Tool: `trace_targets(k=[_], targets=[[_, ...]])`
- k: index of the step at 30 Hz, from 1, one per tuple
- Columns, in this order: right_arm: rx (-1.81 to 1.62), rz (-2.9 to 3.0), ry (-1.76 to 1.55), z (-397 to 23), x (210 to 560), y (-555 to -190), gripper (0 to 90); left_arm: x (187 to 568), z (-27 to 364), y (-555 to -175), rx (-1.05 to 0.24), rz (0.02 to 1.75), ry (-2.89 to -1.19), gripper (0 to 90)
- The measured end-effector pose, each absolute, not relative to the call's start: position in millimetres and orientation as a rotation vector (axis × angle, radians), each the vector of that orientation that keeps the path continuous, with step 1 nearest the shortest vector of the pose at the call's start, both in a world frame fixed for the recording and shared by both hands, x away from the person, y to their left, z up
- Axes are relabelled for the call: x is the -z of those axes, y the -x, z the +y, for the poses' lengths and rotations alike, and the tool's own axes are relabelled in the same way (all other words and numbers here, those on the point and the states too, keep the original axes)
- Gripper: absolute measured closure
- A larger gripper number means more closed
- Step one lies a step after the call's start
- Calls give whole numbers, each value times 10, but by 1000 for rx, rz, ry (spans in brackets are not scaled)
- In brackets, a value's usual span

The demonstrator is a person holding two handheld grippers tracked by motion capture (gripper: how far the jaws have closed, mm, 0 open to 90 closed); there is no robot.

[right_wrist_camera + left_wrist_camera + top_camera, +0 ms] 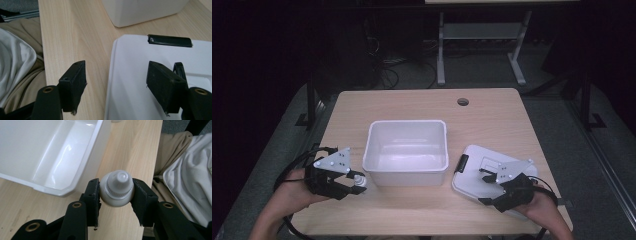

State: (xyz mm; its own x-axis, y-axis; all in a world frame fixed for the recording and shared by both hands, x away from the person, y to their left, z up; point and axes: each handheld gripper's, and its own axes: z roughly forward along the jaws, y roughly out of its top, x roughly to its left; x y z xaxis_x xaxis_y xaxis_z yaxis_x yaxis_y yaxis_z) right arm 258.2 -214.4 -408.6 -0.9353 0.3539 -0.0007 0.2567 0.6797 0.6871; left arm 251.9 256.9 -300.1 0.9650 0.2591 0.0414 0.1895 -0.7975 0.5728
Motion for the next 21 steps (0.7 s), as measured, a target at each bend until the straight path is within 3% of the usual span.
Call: trace_targets(k=[21], targets=[[-1105, 2742, -502, -2163, 4057, -2546, 314, 2821, 2574, -2603, -174, 313, -2513, 601]])
